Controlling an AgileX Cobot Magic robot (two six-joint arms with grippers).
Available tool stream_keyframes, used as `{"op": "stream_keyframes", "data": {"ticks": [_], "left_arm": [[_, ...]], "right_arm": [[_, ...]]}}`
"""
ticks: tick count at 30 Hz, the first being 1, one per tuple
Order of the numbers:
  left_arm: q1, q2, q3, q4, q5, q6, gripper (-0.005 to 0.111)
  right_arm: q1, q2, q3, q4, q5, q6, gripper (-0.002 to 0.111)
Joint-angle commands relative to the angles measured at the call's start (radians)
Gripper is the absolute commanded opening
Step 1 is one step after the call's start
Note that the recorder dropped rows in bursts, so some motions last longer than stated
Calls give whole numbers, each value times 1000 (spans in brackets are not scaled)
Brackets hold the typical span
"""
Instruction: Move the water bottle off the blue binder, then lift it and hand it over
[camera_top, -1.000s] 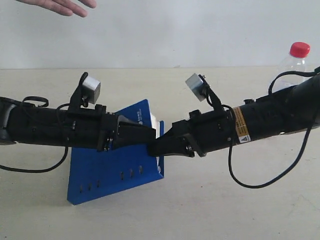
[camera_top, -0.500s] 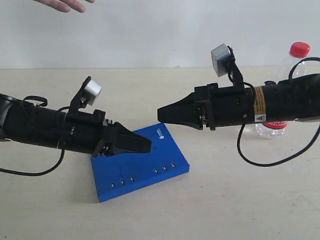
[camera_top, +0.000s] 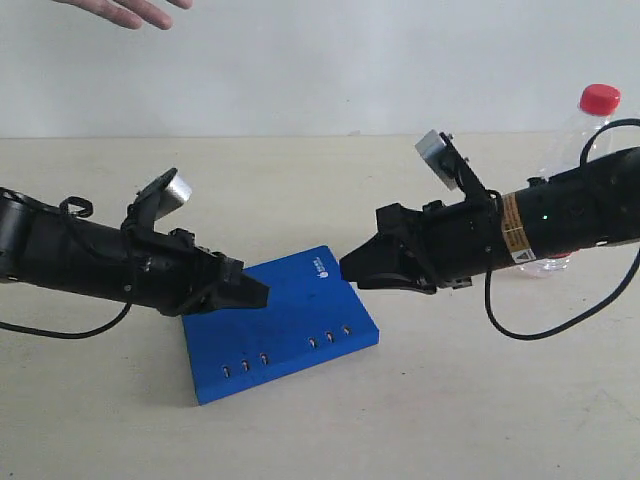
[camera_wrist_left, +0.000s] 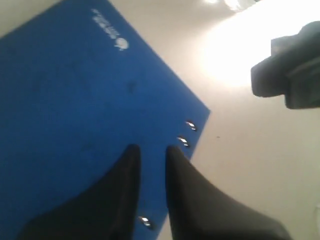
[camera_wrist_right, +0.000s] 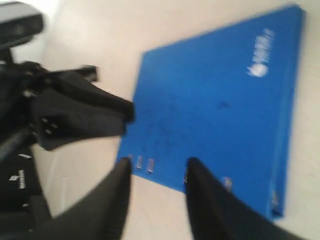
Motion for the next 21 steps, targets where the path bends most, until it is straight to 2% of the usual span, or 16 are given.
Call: {"op": "stream_keyframes", "data": {"ticks": [1,8,14,21], "left_arm": [[38,-4,3,6,-110,-37,18],[82,-4,3,46,-142,-54,18],[90,-4,3,210,-275,-124,18],[90,-4,3,343,-299,-207,18]], "right_arm": [[-5,-8,-4,-58,73,61,59],[-5,-8,-4,-59,232,40,59],[-5,-6,-25,-71,242,19,59],[-5,76,-159,-146,176,166,59]]}}
